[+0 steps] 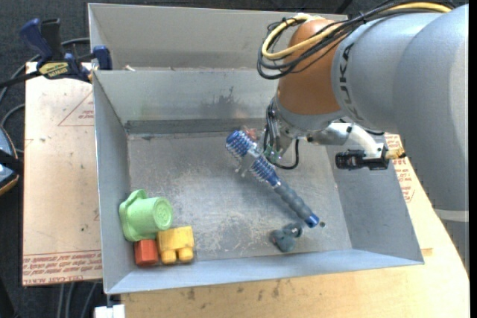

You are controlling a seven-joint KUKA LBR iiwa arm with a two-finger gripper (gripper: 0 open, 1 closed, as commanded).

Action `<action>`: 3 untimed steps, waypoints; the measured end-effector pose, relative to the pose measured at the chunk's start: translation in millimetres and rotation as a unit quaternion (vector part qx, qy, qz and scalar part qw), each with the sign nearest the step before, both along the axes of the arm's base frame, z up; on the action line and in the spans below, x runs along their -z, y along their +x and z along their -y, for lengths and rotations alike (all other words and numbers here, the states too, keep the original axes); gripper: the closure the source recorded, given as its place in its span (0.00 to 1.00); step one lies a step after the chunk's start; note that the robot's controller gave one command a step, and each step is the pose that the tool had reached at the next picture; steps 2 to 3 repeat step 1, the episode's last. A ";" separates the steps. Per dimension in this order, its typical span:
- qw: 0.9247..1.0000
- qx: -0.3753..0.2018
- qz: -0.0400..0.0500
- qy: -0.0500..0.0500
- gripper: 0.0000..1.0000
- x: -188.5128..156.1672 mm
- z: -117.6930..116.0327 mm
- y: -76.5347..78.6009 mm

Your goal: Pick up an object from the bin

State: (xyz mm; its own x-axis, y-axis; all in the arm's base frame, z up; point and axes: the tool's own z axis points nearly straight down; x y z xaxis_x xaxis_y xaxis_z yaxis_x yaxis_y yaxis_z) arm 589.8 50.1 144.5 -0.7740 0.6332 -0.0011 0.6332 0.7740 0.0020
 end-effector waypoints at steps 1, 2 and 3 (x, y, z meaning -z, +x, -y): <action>1.000 -0.001 0.001 0.000 1.00 -34.4 -0.4 0.7; 1.000 -0.001 0.001 0.000 1.00 -34.4 -0.4 0.7; 1.000 -0.001 0.001 0.000 1.00 -34.4 -0.4 0.7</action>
Offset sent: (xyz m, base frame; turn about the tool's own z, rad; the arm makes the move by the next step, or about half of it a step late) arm 0.0000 0.0000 0.0335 0.0000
